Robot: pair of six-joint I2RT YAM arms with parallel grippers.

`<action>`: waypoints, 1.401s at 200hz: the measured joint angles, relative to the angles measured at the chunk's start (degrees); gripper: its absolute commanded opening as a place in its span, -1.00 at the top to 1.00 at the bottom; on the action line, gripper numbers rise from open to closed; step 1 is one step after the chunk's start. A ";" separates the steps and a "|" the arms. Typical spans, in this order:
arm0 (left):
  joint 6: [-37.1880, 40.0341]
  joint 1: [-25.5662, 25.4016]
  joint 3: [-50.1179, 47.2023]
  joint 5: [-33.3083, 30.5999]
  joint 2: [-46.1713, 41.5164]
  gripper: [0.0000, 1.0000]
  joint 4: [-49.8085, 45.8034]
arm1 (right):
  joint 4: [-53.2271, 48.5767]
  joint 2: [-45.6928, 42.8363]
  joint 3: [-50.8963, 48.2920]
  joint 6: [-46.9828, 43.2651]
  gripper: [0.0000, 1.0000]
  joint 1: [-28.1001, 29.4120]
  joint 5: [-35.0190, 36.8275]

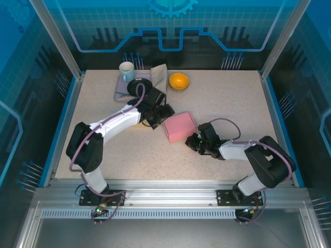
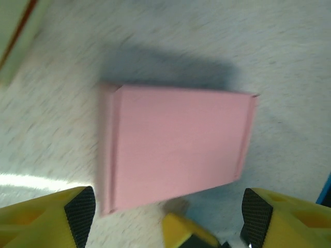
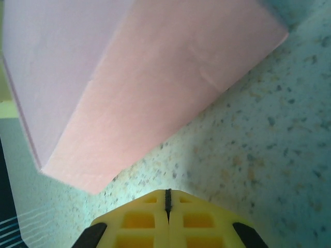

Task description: Fold the paper box

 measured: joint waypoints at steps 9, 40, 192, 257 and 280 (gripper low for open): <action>3.37 0.55 3.30 0.04 2.54 -0.57 0.44 | -1.90 -1.81 0.11 -1.07 0.97 0.00 0.02; 13.14 1.36 11.17 0.04 10.27 -0.58 1.53 | -8.07 -5.55 2.19 -4.37 0.94 0.00 0.04; 20.04 1.62 10.60 0.68 19.58 -0.58 2.19 | -10.29 1.55 7.15 -2.93 0.97 3.02 -3.91; 12.90 1.49 1.79 3.34 13.66 -0.57 2.86 | -13.38 0.11 7.17 -4.66 0.97 2.45 -4.09; 10.16 0.74 1.57 3.48 13.53 -0.57 2.60 | -12.13 0.04 6.32 -3.28 1.00 1.77 -5.31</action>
